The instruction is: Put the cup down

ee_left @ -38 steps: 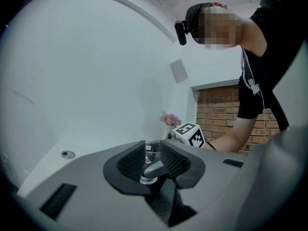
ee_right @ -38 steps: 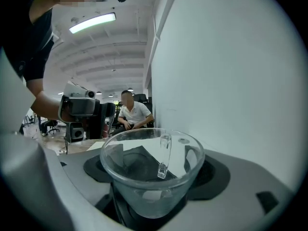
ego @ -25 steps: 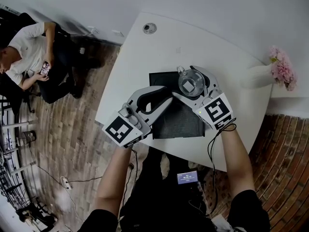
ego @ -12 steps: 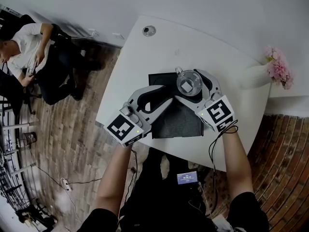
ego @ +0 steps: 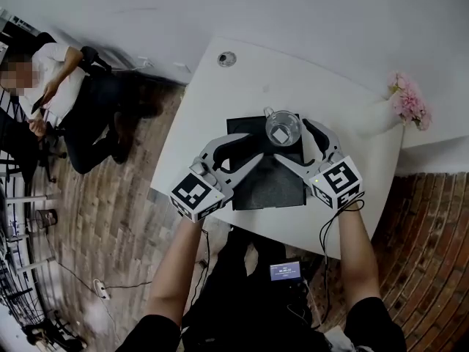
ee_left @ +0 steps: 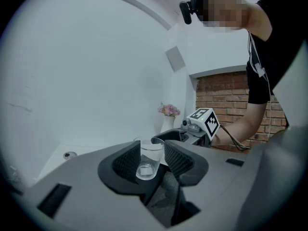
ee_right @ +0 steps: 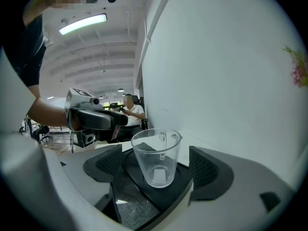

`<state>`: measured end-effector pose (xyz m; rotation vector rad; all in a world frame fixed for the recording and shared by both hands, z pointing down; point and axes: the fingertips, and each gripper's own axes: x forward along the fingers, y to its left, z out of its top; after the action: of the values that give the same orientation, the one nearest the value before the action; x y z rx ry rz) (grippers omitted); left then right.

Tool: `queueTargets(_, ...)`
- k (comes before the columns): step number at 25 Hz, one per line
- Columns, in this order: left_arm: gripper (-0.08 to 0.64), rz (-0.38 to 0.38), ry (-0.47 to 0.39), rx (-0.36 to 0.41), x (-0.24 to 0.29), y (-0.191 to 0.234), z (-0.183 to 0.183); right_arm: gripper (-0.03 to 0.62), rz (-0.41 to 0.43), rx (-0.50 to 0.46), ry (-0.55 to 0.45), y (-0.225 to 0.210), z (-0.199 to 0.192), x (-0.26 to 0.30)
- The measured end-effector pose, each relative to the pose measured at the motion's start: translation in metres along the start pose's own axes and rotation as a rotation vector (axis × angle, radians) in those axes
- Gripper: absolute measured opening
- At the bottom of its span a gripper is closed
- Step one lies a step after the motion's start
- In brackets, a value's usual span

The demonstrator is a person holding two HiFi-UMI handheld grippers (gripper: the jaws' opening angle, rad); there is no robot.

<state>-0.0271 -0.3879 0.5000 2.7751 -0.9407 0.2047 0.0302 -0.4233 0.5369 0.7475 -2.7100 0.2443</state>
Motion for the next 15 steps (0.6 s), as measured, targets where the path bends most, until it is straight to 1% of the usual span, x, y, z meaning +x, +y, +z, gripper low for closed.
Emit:
queueTargets(8, 0.146, -0.02, 0.011, 0.023, -0.012, -0.015, 0.008, 0.43, -0.033, 0.041, -0.035, 0.015, 0.015, -0.028)
queueTargets(15, 0.146, -0.044, 0.004, 0.039, -0.028, -0.038, 0.017, 0.423, -0.016, 0.074, -0.102, 0.052, 0.04, -0.051)
